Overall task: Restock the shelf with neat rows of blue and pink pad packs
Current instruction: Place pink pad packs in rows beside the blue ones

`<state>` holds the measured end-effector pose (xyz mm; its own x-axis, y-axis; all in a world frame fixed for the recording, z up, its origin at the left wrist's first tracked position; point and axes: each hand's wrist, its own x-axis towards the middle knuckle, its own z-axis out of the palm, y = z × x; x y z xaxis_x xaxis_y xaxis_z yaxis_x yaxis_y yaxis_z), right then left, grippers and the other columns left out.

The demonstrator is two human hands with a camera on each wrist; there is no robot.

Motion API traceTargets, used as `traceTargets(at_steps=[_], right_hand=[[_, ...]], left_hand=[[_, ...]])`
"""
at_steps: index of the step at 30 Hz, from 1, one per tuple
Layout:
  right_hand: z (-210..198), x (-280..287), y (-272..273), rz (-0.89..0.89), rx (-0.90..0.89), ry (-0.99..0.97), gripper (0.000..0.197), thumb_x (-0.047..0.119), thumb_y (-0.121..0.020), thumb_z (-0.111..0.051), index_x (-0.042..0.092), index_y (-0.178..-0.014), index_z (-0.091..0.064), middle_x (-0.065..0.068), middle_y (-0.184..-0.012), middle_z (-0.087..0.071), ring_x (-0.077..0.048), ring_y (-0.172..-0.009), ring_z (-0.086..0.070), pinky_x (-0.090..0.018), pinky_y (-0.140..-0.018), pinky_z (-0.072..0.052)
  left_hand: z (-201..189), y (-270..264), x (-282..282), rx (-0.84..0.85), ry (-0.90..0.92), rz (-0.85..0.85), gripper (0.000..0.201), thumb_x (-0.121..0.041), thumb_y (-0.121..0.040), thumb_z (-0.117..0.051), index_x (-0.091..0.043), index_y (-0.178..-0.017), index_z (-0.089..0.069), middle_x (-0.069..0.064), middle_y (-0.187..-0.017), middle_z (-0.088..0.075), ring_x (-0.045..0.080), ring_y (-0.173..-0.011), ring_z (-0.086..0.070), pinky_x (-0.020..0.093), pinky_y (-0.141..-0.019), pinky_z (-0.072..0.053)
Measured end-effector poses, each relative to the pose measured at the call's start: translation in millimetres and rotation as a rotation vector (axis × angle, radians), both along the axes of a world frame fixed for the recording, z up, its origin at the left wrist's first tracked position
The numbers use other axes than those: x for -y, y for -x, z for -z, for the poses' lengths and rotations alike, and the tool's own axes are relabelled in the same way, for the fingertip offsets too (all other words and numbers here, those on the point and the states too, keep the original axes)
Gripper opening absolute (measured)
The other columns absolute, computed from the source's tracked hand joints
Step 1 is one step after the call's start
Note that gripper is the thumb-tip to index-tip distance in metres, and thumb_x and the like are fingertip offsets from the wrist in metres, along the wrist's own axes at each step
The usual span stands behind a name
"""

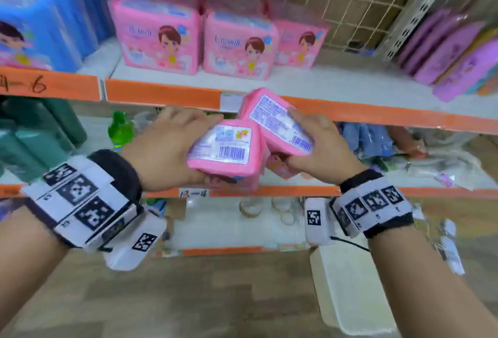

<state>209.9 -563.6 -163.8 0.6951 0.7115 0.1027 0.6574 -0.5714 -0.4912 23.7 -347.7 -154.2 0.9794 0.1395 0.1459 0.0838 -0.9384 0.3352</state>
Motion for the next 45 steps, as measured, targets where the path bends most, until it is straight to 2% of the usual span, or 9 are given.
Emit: traceTargets(at_steps=[4,10,14,19,24,30,34,41,45], right_hand=[[-40.5,8.0,-28.2,-0.039,-0.005,-0.04,0.076,0.016,-0.064,-0.074,0.026,-0.134,-0.046,0.006,-0.109,-0.04,-0.012,-0.105,-0.048,-0.018,-0.083,-0.033],[-80.9,22.5,-94.5,-0.096,0.088,-0.057,0.076,0.015,-0.062,-0.077,0.024,-0.132,-0.049,0.003,-0.108,-0.043,-0.004,-0.092,-0.044,0.004,-0.074,-0.029],[-96.4,7.7,-152.7,-0.111,0.125,0.023,0.077,0.021,-0.066,-0.076,0.024,-0.136,-0.043,0.0,-0.112,-0.041,-0.011,-0.102,-0.044,-0.017,-0.082,-0.031],[-93.7,-16.8,-214.6,-0.139,0.095,0.146,0.075,0.028,-0.073,-0.075,0.02,-0.139,-0.04,-0.007,-0.127,-0.041,-0.02,-0.119,-0.042,-0.014,-0.085,-0.024],[-89.3,-44.3,-242.6,-0.221,0.099,0.202,0.076,0.033,-0.075,-0.074,0.02,-0.14,-0.038,-0.009,-0.135,-0.041,-0.021,-0.124,-0.039,-0.02,-0.092,-0.026],[-84.7,-64.3,-251.5,-0.243,0.167,0.226,0.078,0.033,-0.073,-0.075,0.025,-0.141,-0.037,-0.009,-0.141,-0.038,-0.025,-0.13,-0.035,-0.032,-0.109,-0.028],[-74.1,-70.9,-251.3,-0.209,0.207,0.253,0.08,0.036,-0.075,-0.071,0.031,-0.144,-0.03,-0.014,-0.15,-0.025,-0.035,-0.136,-0.022,-0.045,-0.113,-0.022],[-69.2,-76.3,-238.5,-0.173,0.215,0.232,0.079,0.038,-0.078,-0.067,0.036,-0.144,-0.024,-0.011,-0.153,-0.015,-0.036,-0.135,-0.016,-0.047,-0.111,-0.021],[-76.5,-61.7,-223.1,-0.117,0.352,0.144,0.086,0.045,-0.078,-0.066,0.033,-0.146,-0.016,-0.013,-0.15,-0.013,-0.034,-0.134,-0.015,-0.044,-0.109,-0.023]], left_hand=[[-48.6,-31.6,2.1,-0.045,-0.056,0.099,0.103,-0.045,-0.06,-0.081,-0.033,-0.145,-0.023,-0.005,-0.14,-0.035,0.009,-0.117,-0.023,0.017,-0.093,-0.018],[-73.7,-84.6,8.2,-0.024,0.008,0.078,0.102,-0.046,-0.06,-0.08,-0.038,-0.143,-0.023,-0.009,-0.141,-0.034,0.008,-0.125,-0.024,0.021,-0.099,-0.019],[-78.6,-138.4,6.7,-0.066,-0.027,-0.076,0.102,-0.046,-0.064,-0.078,-0.036,-0.146,-0.017,-0.001,-0.147,-0.03,0.019,-0.132,-0.022,0.025,-0.105,-0.019],[-71.4,-174.9,16.1,-0.096,-0.222,-0.189,0.105,-0.058,-0.06,-0.075,-0.037,-0.145,-0.017,-0.005,-0.143,-0.031,0.02,-0.126,-0.027,0.031,-0.099,-0.03],[-70.6,-178.9,19.6,-0.061,-0.202,-0.251,0.107,-0.058,-0.054,-0.077,-0.039,-0.143,-0.022,-0.01,-0.138,-0.036,0.015,-0.122,-0.03,0.029,-0.095,-0.032],[-69.6,-177.9,23.6,-0.041,-0.186,-0.284,0.108,-0.059,-0.052,-0.078,-0.041,-0.143,-0.023,-0.012,-0.139,-0.034,0.012,-0.124,-0.028,0.028,-0.1,-0.03],[-68.5,-177.7,23.4,-0.041,-0.182,-0.289,0.108,-0.059,-0.051,-0.078,-0.041,-0.142,-0.023,-0.013,-0.138,-0.035,0.011,-0.124,-0.028,0.028,-0.099,-0.029],[-70.8,-182.7,25.2,-0.086,-0.23,-0.296,0.107,-0.061,-0.055,-0.075,-0.04,-0.144,-0.02,-0.011,-0.139,-0.034,0.014,-0.124,-0.028,0.028,-0.094,-0.03],[-72.8,-187.5,30.1,-0.091,-0.184,-0.265,0.106,-0.06,-0.056,-0.075,-0.039,-0.144,-0.021,-0.008,-0.139,-0.034,0.016,-0.125,-0.028,0.033,-0.098,-0.031]])
